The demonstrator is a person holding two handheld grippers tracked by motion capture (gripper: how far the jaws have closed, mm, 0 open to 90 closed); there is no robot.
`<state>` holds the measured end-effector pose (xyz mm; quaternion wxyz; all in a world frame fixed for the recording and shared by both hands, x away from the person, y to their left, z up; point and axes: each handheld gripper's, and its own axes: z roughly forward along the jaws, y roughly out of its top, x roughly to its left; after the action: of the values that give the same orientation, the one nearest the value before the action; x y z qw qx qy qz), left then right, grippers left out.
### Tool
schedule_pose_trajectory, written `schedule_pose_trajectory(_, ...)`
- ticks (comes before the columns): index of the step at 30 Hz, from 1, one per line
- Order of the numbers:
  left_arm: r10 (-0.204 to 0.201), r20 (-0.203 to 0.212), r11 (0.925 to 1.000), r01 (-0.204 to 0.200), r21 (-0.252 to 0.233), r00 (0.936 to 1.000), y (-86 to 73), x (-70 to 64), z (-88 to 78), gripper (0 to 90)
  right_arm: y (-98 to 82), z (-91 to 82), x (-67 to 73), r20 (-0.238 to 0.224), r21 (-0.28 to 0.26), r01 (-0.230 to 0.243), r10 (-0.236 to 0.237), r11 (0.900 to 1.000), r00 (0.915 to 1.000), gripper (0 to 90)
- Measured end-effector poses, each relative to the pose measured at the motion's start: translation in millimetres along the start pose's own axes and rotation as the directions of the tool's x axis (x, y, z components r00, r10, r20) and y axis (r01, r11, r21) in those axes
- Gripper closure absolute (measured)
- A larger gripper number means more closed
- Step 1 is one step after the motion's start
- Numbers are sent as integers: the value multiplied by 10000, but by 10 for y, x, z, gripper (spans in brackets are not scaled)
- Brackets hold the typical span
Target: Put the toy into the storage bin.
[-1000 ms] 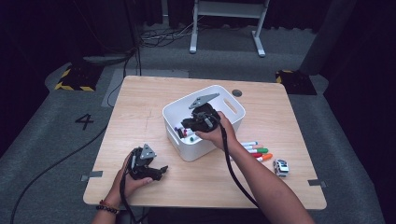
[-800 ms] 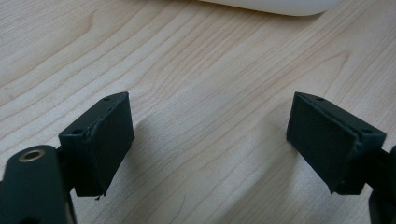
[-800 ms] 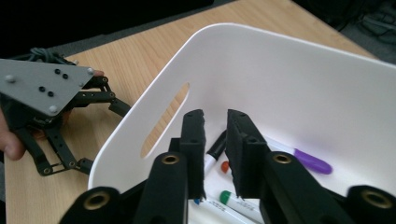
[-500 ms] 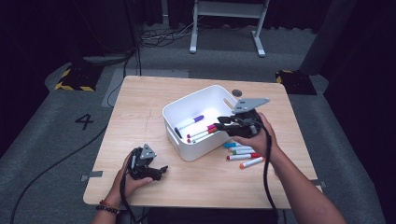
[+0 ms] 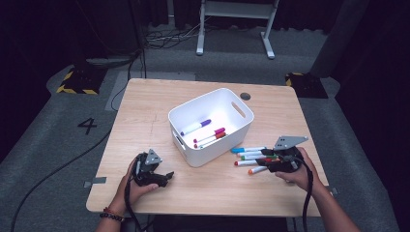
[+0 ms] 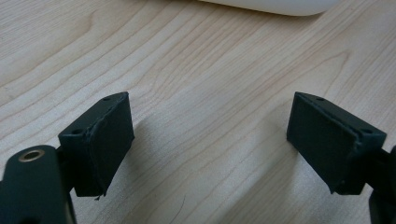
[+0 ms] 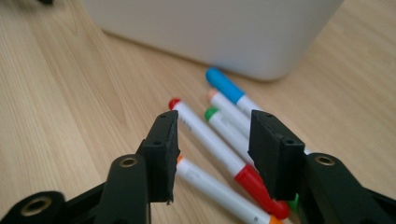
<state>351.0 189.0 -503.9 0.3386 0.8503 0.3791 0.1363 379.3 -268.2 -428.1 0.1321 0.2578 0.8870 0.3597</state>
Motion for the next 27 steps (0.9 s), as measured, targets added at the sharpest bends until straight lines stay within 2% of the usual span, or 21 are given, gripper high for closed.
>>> schedule_pose_trajectory(3,-43,4,10000,43,-30,10000,0,-2,2,148,-155,106,11,-144,428,-10,16,9991,9999,501)
schedule_pose_trajectory(7,-7,4,10000,7,-4,10000,0,0,0,149,-298,230,23,239,1097,-29,2,9940,9997,495)
schedule_pose_trajectory(8,-2,8,10000,2,2,10000,0,0,0,148,-318,254,26,217,1168,50,-76,9931,9997,492)
schedule_pose_trajectory(9,-6,8,10000,6,2,10000,0,0,0,149,-333,276,41,197,1188,-54,31,9929,9998,486)
schedule_pose_trajectory(10,-19,0,10000,19,-15,10000,0,-1,1,148,-343,295,50,257,1142,85,-115,9934,9996,490)
schedule_pose_trajectory(15,-44,10,10000,44,-26,10000,0,-2,1,148,-381,373,118,189,1290,210,-237,9914,9995,523)
schedule_pose_trajectory(16,-1,7,10000,1,3,10000,0,0,0,148,-380,384,122,203,1203,429,-457,9918,9987,529)
schedule_pose_trajectory(17,-4,8,10000,4,2,10000,0,0,0,148,-379,386,145,210,1260,376,-405,9913,9990,554)
schedule_pose_trajectory(18,-2,10,10000,2,2,10000,0,0,0,148,-375,393,151,121,1266,541,-561,9905,9984,589)
schedule_pose_trajectory(23,-2,2,10000,2,0,10000,0,0,0,148,-346,430,195,-71,1135,682,-679,9912,9977,662)
schedule_pose_trajectory(24,-1,5,10000,1,0,10000,0,0,0,148,-337,435,210,-113,1190,596,-587,9911,9982,689)
schedule_pose_trajectory(27,-3,5,10000,3,2,10000,0,0,-1,148,-300,469,249,-370,1155,723,-685,9907,9970,760)
